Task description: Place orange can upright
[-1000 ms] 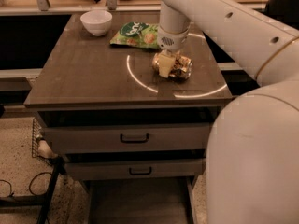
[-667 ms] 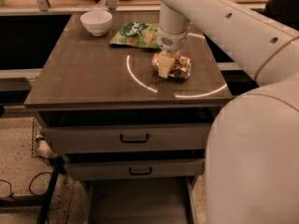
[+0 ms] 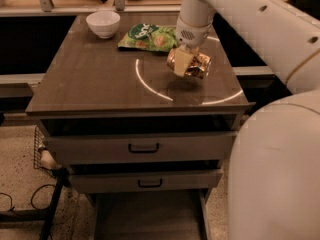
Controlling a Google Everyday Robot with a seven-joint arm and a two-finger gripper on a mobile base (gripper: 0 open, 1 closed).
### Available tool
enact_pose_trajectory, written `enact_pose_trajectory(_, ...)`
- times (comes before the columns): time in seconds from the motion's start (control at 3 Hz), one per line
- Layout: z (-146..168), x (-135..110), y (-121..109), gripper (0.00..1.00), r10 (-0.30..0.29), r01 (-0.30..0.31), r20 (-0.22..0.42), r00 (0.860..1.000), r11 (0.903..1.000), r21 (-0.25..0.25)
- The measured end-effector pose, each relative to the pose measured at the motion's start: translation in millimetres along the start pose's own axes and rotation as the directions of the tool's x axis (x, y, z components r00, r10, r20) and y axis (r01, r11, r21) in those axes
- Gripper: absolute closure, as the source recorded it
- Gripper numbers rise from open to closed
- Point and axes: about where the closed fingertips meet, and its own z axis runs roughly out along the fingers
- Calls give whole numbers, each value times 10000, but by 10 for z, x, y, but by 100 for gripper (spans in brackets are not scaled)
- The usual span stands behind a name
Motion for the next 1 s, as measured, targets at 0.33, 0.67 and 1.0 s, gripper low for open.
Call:
enact_pose_trajectory(0.33, -509, 82, -125, 100, 299, -315, 1160, 9928, 9994, 121)
enact_pose_trajectory(0.67, -922, 145, -241, 100, 645, -641, 2782, 9584, 9979, -105)
enact_pose_trajectory(1.0, -1067, 186, -293, 100, 1129, -821, 4563, 8826, 9928, -868)
